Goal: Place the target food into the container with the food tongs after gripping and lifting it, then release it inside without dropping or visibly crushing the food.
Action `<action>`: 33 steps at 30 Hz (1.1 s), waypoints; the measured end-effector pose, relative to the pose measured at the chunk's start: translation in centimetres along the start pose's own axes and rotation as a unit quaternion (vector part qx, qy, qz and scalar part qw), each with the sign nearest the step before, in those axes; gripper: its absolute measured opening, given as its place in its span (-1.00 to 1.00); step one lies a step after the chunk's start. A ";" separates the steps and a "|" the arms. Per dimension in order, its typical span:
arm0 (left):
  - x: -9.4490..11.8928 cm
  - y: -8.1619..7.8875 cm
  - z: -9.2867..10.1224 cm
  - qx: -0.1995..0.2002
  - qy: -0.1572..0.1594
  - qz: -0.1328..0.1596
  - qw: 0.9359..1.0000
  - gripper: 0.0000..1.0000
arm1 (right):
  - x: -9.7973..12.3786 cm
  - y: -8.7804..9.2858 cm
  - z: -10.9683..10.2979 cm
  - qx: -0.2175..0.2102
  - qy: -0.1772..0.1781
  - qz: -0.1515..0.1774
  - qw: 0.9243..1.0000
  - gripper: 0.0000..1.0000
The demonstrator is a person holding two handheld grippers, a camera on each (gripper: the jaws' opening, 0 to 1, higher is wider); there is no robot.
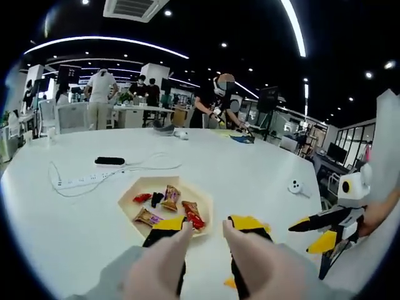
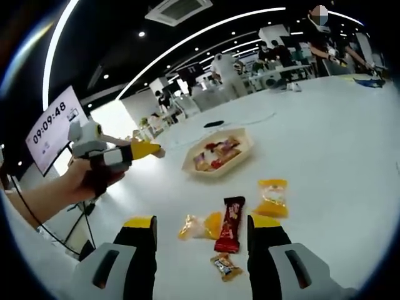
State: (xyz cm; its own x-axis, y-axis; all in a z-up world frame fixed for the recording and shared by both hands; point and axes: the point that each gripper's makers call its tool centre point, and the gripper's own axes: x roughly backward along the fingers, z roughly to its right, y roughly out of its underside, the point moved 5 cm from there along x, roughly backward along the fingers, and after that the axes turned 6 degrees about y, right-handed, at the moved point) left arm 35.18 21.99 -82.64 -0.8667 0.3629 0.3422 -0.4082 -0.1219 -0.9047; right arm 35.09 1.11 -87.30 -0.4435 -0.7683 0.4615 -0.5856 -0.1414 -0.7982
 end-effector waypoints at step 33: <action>-0.5 2.2 2.9 -0.001 0.049 -0.024 0.998 -0.50 | 0.7 0.5 0.5 0.002 0.004 -0.009 1.000 0.17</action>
State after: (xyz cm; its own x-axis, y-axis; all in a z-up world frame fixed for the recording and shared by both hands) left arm 33.86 18.91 -84.11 -0.8135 0.4571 0.3594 -0.4487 -0.1002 -0.8881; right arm 34.80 0.22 -87.60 -0.4377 -0.7607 0.4793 -0.5913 -0.1581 -0.7908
